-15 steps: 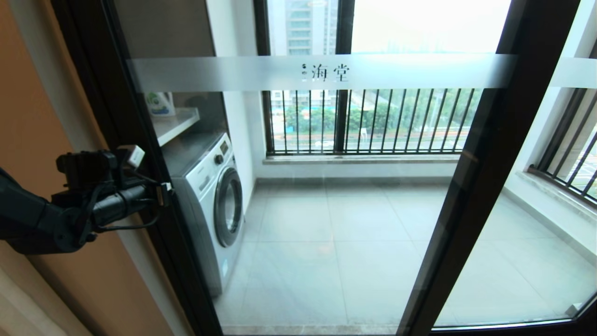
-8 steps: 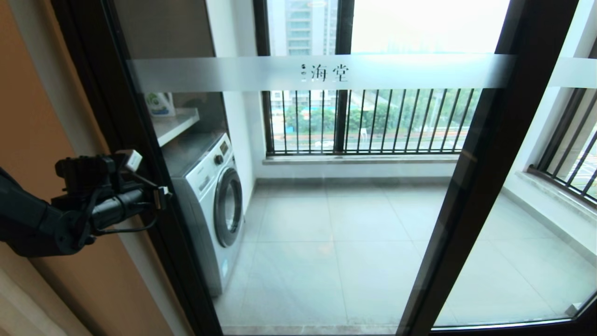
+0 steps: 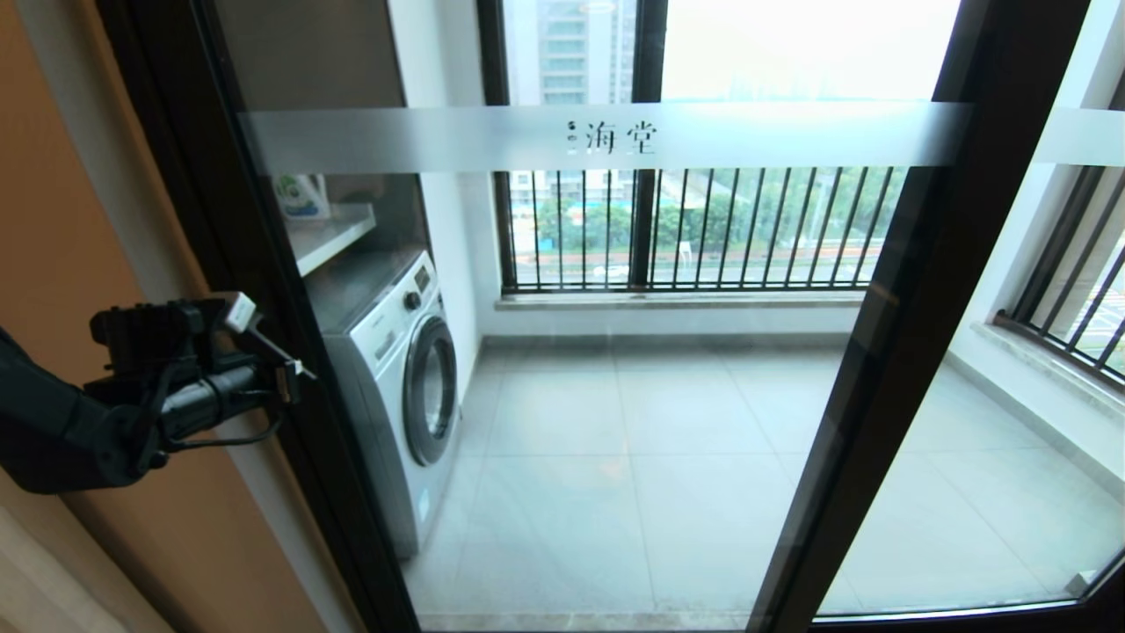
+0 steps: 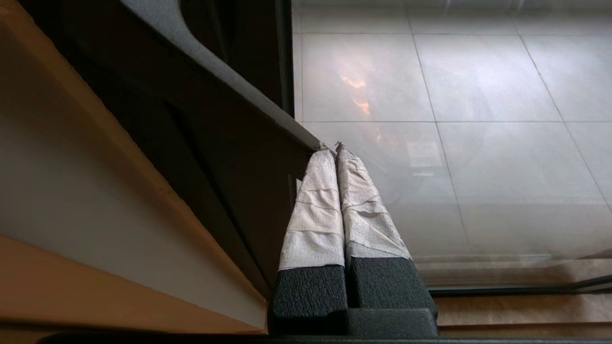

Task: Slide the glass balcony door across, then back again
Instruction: Open the slid door

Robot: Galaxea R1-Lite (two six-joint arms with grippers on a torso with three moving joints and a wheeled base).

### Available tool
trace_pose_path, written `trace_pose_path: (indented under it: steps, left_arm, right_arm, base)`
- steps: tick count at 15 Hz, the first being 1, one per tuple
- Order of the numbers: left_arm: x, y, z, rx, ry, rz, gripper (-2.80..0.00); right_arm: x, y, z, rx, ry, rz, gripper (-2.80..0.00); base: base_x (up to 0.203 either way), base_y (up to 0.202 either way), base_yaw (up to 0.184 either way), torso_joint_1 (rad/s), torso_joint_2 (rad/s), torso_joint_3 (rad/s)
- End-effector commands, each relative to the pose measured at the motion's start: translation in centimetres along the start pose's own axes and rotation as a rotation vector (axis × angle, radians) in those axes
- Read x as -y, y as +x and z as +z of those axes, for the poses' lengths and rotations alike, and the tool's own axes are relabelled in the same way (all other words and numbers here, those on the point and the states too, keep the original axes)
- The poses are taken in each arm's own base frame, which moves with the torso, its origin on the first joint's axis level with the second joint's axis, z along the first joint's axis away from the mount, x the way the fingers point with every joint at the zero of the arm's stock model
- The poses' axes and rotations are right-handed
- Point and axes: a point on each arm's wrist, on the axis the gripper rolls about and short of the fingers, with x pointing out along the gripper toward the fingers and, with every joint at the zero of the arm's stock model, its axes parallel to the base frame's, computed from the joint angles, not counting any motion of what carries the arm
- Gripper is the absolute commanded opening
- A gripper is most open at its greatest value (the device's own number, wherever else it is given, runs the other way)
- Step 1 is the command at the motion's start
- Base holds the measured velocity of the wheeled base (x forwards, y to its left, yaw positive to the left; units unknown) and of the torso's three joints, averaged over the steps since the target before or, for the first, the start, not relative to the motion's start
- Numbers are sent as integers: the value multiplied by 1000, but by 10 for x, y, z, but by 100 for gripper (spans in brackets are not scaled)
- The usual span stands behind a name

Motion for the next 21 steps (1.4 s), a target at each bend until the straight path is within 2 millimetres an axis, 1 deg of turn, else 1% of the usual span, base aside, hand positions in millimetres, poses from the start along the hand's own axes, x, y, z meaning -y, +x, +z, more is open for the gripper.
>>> trace_pose_path:
  steps: [1,2,5,10,12,15,16,18,19,21]
  left_arm:
    - [-3,0,-6,8,1,7,-280]
    - [-3,0,-7,25,5,10,-280]
    - [-9,5,-19,2,27,24,-280]
    - [-13,8,-22,-4,19,30,-280]
    - [-11,-1,-11,29,18,25,-280]
    - [-1,-30,8,89,35,-26,-280]
    - [4,-39,12,101,42,-46,-280]
    - [15,-56,10,98,52,-74,-280]
    - [18,-60,9,97,55,-83,-280]
    - [17,-53,13,111,56,-83,-280]
  right_arm:
    - [0,1,-3,-13,0,0,-280]
    - [0,1,-3,-12,0,0,-280]
    - [0,1,-3,-13,0,0,-280]
    - [0,1,-3,-13,0,-2,-280]
    - [0,1,-3,-13,0,0,-280]
    - [0,1,-3,-11,0,0,-280]
    - [0,1,-3,-13,0,0,-280]
    - [0,1,-3,-12,0,0,-280]
    - [0,1,-3,-12,0,0,-280]
    - [0,1,-3,-11,0,0,-280]
  base:
    - [0,0,0,0,0,0]
    - [0,0,0,0,0,0]
    - [0,0,0,0,0,0]
    - [0,0,0,0,0,0]
    - [0,0,0,0,0,0]
    - [0,0,0,0,0,0]
    - [0,0,0,0,0,0]
    - [0,0,0,0,0,0]
    - [0,0,0,0,0,0]
    - [0,0,0,0,0,0]
